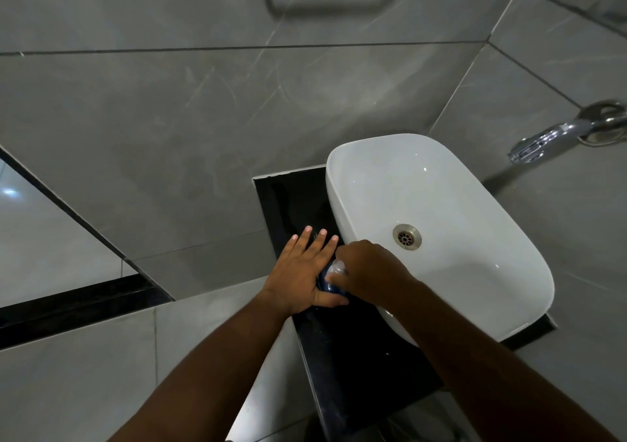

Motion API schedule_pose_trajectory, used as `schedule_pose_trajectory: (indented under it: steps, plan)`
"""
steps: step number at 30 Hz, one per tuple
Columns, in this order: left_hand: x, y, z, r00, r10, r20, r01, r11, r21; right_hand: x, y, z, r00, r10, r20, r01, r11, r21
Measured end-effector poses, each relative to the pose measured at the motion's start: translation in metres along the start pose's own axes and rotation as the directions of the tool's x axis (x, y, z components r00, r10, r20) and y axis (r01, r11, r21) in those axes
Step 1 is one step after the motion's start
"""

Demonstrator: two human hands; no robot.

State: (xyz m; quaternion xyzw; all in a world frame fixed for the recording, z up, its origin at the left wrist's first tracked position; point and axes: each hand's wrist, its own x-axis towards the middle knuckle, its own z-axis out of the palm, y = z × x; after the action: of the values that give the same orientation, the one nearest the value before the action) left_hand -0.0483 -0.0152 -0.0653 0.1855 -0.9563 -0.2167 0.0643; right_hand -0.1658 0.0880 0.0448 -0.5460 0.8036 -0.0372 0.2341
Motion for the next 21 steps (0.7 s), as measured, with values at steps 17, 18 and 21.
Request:
schedule_pose_trajectory:
  steps: [17,18,21]
  plan:
    - [-0.0005,-0.0013,-0.0006,1.000,0.000,0.012,0.000,0.999,-0.041,-0.0028,0.0004,-0.0039,0.996,-0.087,0.025,0.086,0.995,0.046]
    - [-0.0003,-0.0015,-0.0006,1.000,-0.003,0.016,0.003,0.999,-0.037,-0.0024,0.0006,-0.0022,0.997,-0.068,0.022,0.067,0.996,0.060]
    - [-0.0004,-0.0016,-0.0011,1.000,-0.005,0.020,0.005,1.000,-0.024,-0.0013,0.0016,-0.0029,0.994,-0.056,-0.099,0.059,0.998,0.028]
